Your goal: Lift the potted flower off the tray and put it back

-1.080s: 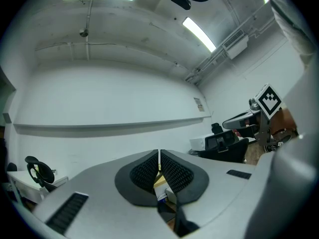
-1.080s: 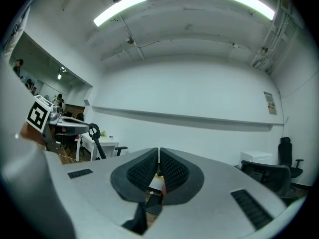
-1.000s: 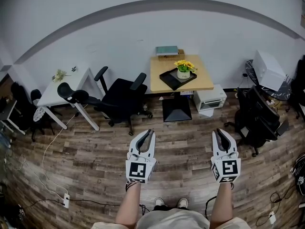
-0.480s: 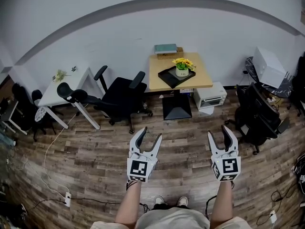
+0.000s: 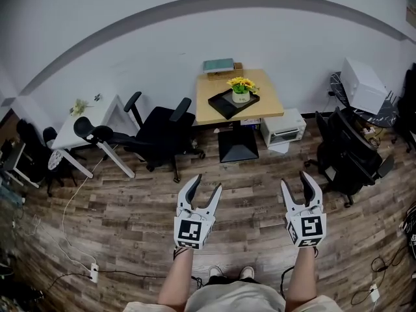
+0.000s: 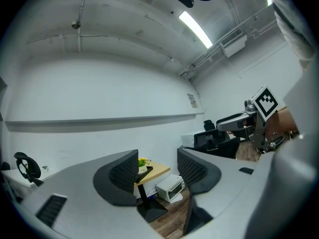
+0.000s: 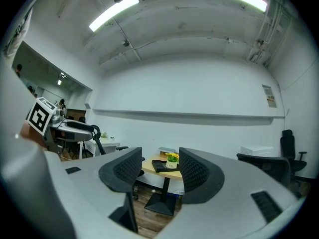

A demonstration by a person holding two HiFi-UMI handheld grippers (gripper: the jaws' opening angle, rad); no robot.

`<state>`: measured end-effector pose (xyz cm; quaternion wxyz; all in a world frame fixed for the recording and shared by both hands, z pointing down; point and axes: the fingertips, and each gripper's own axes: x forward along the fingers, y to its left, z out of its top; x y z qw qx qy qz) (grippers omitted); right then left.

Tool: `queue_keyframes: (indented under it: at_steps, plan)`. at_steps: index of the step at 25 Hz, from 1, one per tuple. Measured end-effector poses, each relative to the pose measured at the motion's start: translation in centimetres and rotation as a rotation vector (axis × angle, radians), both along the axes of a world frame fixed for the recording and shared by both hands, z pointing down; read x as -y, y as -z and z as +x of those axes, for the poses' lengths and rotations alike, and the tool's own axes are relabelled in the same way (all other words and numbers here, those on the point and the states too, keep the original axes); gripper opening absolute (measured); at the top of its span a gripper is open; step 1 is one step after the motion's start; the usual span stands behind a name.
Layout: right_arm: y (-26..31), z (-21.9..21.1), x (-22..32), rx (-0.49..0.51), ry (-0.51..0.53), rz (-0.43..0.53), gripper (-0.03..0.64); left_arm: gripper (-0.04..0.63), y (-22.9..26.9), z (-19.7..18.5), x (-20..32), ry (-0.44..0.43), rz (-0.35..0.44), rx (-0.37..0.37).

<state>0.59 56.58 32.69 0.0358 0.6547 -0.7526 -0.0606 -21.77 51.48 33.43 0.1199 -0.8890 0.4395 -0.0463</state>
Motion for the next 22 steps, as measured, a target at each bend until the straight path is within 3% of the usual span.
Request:
queue_keyframes:
  at_steps: [11,22]
  plan:
    - [-1.2,4.4,-1.3,0.056,-0.007,0.001,0.232,0.233,-1.0,4.6,-1.2,-0.016,-0.012,0.008]
    - [-2.6,4.8,1.8,0.031,0.012,-0.021,0.232,0.233,-2.4,4.6,1.5,0.005,-0.020,-0.005]
